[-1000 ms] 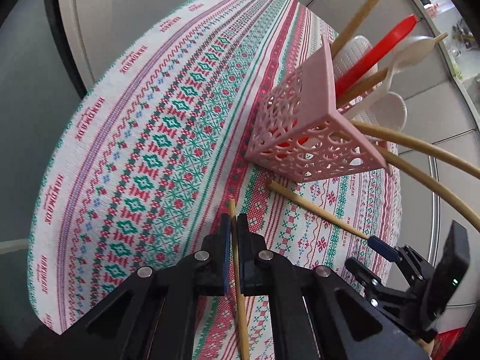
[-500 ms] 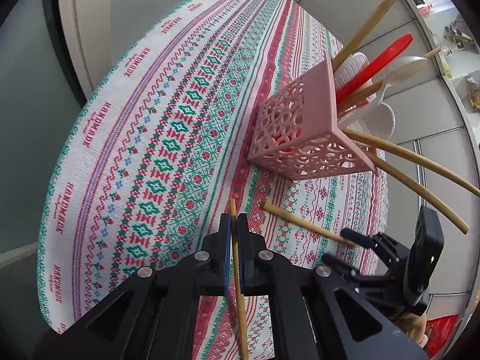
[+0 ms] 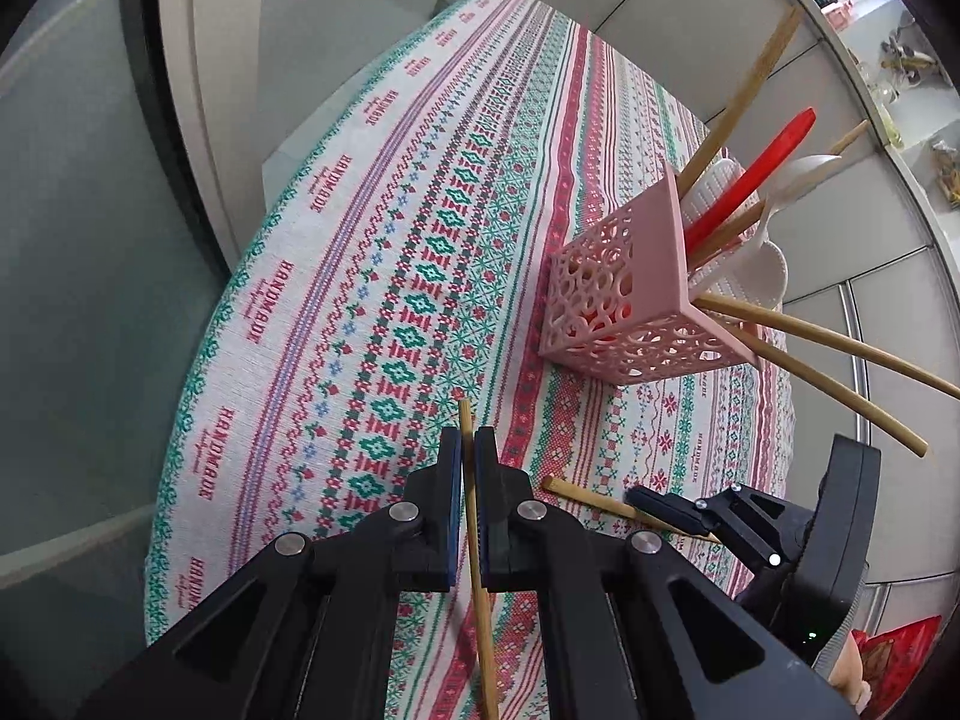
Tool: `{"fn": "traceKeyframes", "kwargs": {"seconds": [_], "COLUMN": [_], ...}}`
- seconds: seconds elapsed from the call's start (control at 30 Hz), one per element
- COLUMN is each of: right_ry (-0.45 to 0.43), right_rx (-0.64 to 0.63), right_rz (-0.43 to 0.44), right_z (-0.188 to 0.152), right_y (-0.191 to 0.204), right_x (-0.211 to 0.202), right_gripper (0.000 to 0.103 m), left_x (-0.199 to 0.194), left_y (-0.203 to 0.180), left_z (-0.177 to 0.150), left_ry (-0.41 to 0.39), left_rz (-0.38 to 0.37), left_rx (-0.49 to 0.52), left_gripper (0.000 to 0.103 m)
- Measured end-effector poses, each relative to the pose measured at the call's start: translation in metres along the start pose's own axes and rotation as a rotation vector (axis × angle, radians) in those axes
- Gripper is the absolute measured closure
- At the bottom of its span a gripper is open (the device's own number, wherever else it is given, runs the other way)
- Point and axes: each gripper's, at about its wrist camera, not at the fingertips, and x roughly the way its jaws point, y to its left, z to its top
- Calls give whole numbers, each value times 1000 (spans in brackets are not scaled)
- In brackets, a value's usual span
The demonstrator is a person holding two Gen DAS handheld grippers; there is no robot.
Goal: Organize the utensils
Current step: 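Grasp the other wooden chopstick with the right tool while the left tool holds its chopstick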
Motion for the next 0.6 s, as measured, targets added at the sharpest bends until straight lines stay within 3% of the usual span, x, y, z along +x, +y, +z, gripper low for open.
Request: {"fn": "traceKeyframes", "kwargs": {"seconds": [0.13,0.27,0.47,0.6], "right_ry": [-10,-14,-60,-125], "right_rx": [-5,-46,-75,-59], "right_rz": [-15,-48,-118,-158], "right_z": [27,46,36,-6], "right_y": [18,41,68,78], "right_x": [3,7,2,-33], "right_gripper": [84,94,95,95], "left_x": [-2,7,2,-12], "left_y": [5,-3,-5,-14], "left_z": [1,-2,-4,-6], "left_ry": [5,8,2,-39], "left_rz": [4,6,-14,-38], "left_rx": [4,9,16,36], "left_gripper": [100,100,100,100]}}
